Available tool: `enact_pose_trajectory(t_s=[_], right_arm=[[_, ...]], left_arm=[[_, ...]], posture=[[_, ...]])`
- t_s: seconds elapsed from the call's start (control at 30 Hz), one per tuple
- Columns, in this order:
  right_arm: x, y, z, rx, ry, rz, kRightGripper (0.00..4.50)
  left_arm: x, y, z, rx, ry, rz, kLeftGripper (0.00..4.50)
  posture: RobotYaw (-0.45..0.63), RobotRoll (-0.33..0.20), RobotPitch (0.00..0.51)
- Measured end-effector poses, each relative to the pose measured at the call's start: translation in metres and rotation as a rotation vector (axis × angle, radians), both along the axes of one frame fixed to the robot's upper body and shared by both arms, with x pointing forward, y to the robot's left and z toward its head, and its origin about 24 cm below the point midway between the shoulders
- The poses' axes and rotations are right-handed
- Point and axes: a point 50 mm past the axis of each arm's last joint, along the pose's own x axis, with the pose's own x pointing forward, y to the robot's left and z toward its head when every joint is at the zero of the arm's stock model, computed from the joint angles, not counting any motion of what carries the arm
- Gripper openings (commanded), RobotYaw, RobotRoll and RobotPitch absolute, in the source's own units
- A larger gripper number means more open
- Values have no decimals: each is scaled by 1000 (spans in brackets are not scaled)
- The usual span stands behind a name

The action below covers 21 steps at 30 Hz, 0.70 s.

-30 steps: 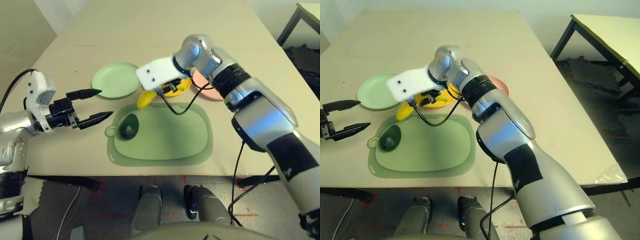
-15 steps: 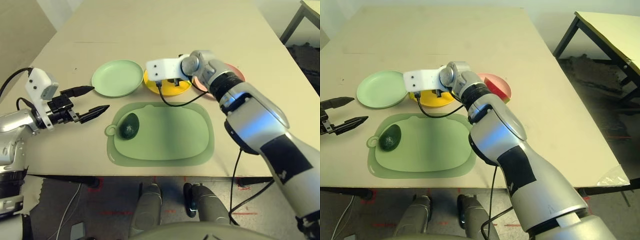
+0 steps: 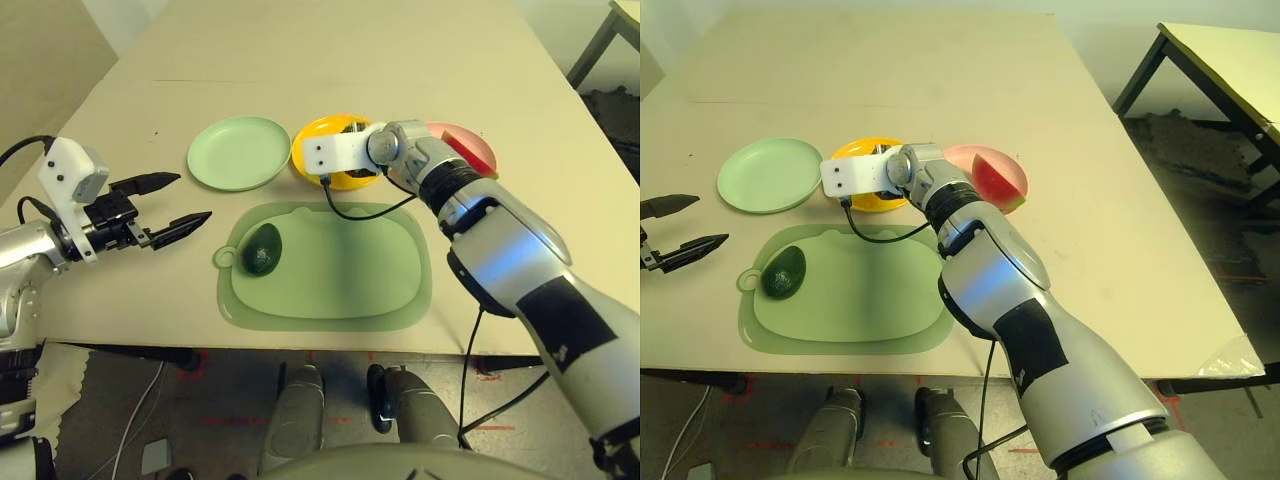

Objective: Place the fruits into color-matched plates.

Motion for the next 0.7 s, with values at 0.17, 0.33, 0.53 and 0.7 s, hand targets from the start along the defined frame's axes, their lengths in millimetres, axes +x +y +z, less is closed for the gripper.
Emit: enact_pose_trajectory(t_s=[0.17,0.33,0.53,0.7], right_arm=[[3,-11,16,-16,9,23,4477],[2,-36,51,102,122,87,4477],[-3,-79,83,589,345,135,4477],[-18,-129,44,923,584,66,4477]], left_arm=[[3,1,5,5,-14,-20,4500],[3,7,6,60,-12,-55,4500],[6,12,15,192,-33,-133,4500],[14,9,22,307,-49,-249,4500]], posture=[[174,0,194],[163,0,195],[119,0,194],[92,0,180]])
